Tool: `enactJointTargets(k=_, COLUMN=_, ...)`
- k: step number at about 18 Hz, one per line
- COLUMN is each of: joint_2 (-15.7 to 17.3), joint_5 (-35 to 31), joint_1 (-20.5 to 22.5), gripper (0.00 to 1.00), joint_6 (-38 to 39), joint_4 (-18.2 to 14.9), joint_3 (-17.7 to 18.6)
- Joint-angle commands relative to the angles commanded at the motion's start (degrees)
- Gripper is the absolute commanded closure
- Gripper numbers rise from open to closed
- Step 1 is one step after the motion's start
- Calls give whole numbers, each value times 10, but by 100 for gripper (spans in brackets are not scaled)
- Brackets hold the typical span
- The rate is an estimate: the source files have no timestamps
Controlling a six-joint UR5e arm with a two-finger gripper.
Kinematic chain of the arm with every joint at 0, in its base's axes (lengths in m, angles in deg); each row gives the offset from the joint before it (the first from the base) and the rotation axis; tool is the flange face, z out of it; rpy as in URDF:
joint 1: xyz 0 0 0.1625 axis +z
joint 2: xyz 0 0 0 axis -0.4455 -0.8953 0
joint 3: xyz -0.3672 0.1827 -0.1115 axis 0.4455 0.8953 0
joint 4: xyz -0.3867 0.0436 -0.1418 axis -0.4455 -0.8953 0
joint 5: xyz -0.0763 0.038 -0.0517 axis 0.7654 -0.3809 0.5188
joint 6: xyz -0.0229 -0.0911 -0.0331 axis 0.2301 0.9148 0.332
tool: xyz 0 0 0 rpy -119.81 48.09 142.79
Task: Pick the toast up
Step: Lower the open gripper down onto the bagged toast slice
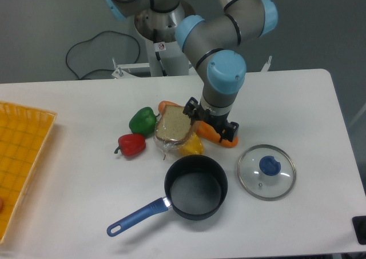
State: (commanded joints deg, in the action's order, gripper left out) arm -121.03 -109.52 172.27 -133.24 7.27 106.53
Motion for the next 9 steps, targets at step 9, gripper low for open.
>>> enactJointTargets(k=9, joint_2=-2, joint_5=23, joint_1=-2, gripper=0, joint_6=0, joint_4=-4, joint_3=24)
